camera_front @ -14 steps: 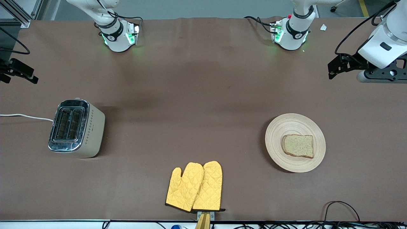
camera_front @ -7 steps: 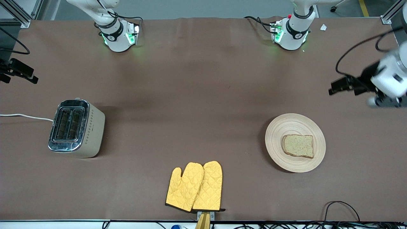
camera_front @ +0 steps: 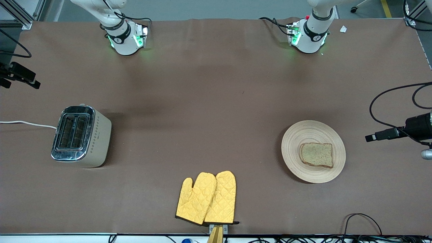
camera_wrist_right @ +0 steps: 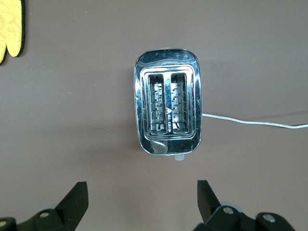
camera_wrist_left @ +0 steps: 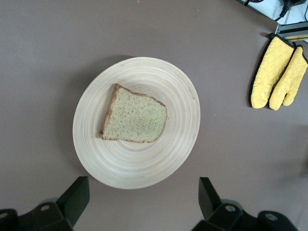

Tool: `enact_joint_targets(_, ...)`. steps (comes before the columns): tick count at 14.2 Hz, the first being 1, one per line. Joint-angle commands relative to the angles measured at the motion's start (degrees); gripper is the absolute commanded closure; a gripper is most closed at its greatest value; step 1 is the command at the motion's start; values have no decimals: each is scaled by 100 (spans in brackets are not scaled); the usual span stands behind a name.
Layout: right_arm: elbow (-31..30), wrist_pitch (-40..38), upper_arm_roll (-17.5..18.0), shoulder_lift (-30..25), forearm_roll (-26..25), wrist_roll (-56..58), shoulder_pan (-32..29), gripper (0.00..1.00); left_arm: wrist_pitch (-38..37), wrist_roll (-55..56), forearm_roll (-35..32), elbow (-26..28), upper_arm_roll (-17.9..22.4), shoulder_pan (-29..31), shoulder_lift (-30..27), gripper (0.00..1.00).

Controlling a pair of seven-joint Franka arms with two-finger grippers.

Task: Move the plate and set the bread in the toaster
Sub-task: 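Reach the left gripper toward the wooden plate rim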

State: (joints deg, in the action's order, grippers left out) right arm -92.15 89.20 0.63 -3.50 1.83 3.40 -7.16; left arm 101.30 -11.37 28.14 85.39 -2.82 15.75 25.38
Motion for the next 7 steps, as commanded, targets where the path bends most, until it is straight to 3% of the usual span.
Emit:
enact_joint_targets(1,-75,1,25,-89,46,3,-48,0,353,-671,401,-242,-35,199,563,0)
enact_joint_targets(3,-75,1,25,-89,46,3,-48,0,443,-1337,814,-251,-35,384,984,1)
enact_joint_targets(7,-75,1,25,-89,46,3,-48,0,452,-2525,1720,-251,-35,674,1749,15)
